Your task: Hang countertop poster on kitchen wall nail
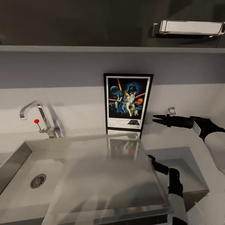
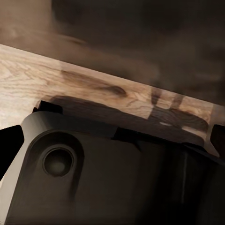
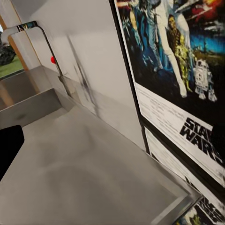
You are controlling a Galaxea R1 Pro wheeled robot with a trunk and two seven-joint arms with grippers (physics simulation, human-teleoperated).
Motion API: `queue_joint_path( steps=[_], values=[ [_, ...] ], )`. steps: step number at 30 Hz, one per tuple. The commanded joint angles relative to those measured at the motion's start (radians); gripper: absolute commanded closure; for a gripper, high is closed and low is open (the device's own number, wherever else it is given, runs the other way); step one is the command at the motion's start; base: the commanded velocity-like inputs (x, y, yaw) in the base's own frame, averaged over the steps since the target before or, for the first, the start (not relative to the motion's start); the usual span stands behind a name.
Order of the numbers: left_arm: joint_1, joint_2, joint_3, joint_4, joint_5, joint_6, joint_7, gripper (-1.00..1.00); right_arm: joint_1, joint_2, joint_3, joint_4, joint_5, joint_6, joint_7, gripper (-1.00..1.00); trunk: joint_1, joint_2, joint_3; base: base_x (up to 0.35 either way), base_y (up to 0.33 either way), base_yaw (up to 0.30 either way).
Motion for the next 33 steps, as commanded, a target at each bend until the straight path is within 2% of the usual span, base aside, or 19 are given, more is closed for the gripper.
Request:
queue_joint_path(
  steps=[1, 12, 33],
  values=[
    [0.0, 0.0, 0.003, -0.001, -0.003, -0.003, -0.005, -1.0, -0.003, 0.0, -0.004, 0.0, 0.004, 0.011, 0.004, -1.0, 0.0, -0.001, -0.002, 0.0, 0.0, -0.066],
    [0.0, -0.001, 0.003, 0.001, -0.004, -0.006, -0.006, -1.0, -0.048, 0.001, -0.004, 0.0, 0.004, 0.099, 0.0, -1.0, 0.0, -0.001, -0.02, 0.0, 0.0, -0.08],
    [0.0, -0.001, 0.003, 0.001, -0.004, -0.007, -0.006, -1.0, -0.059, 0.008, -0.006, 0.0, 0.002, 0.107, 0.001, -1.0, 0.0, -0.001, -0.054, 0.0, 0.0, -0.102]
  ],
)
